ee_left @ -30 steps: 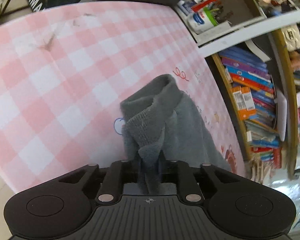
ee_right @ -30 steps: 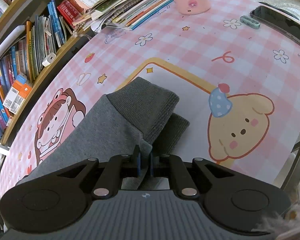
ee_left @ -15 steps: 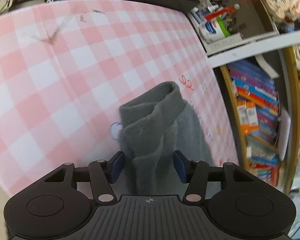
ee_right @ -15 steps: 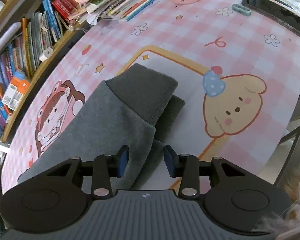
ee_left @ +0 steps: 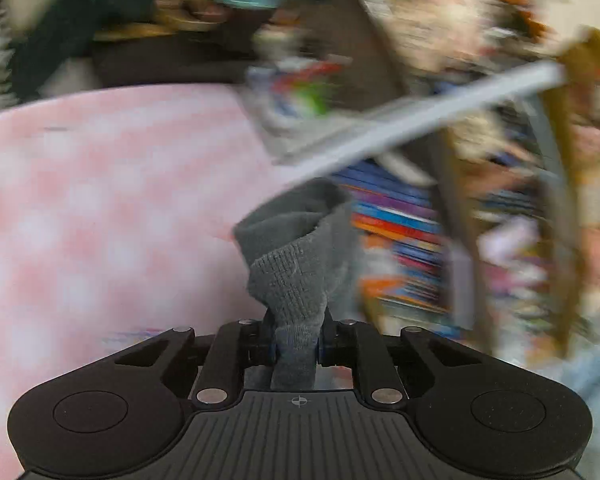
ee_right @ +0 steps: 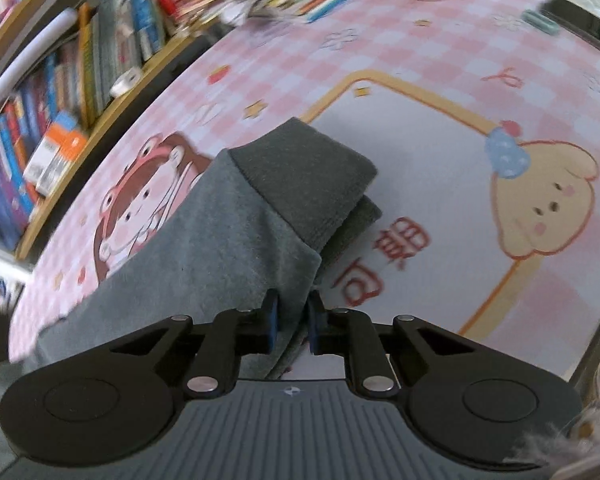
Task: Fold clothes
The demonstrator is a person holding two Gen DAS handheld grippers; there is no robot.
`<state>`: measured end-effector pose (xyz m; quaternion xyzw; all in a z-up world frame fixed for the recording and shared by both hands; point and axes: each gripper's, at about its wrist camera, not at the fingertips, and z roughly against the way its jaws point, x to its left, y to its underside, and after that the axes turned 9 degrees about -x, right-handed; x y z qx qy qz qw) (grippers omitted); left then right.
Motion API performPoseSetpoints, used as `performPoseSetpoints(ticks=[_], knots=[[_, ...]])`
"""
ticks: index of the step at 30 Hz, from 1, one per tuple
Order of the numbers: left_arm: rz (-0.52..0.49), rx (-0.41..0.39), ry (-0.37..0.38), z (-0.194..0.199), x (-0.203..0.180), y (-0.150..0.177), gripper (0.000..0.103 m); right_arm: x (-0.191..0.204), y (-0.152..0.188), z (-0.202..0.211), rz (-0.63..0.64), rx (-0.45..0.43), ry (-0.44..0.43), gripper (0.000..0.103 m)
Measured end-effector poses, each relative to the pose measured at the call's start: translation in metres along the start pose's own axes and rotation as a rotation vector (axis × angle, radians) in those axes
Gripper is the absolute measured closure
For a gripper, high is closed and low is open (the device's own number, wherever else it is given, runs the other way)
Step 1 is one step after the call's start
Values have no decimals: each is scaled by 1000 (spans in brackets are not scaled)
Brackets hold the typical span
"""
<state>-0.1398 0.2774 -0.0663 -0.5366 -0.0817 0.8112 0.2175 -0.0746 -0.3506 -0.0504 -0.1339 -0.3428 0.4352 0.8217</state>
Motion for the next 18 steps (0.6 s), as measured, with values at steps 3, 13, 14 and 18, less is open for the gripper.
performPoseSetpoints(ticks=[3, 13, 14, 18], knots=[[21, 15, -167, -7, 30, 5, 88, 11, 5, -3, 30, 14, -28, 90], [-2, 22, -204, -12, 41, 17, 70, 21, 8, -3, 71, 9, 12, 82], [1, 20, -199, -14, 40, 16, 67, 22, 8, -3, 76, 7, 21, 78], [11, 15, -185, -13, 41, 16, 62, 28, 10, 3, 101, -2, 66, 65]])
